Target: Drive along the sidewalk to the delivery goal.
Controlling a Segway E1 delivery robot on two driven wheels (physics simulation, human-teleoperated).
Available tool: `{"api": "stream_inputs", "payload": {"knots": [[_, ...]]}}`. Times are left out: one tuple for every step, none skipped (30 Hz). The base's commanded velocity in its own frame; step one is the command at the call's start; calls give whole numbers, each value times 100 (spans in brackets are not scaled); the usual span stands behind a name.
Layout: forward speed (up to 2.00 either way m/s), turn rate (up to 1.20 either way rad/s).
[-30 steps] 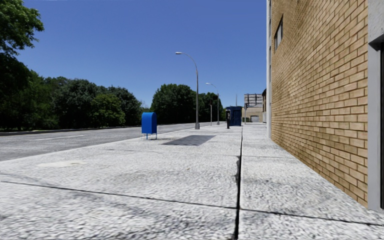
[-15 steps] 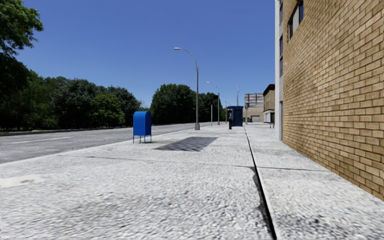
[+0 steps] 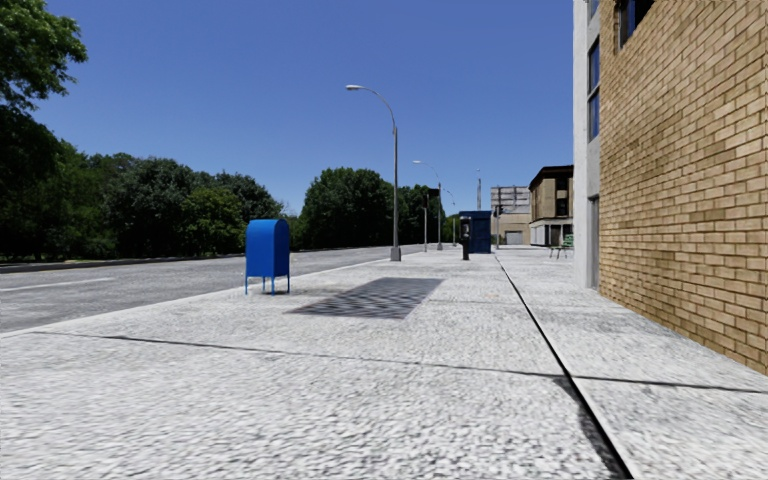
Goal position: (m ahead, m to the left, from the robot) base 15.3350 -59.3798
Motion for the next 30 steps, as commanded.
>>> {"api": "stream_inputs", "payload": {"knots": [[200,0],[200,0],[200,0],[200,0],[200,0],[200,0],[200,0],[200,0],[200,0],[200,0],[200,0],[200,0],[200,0],[200,0],[200,0],[200,0],[200,0],[200,0],[200,0],[200,0],[200,0],[200,0],[200,0],[200,0],[200,-1],[200,-5],[200,-9],[200,-9],[200,-10],[200,-10]]}}
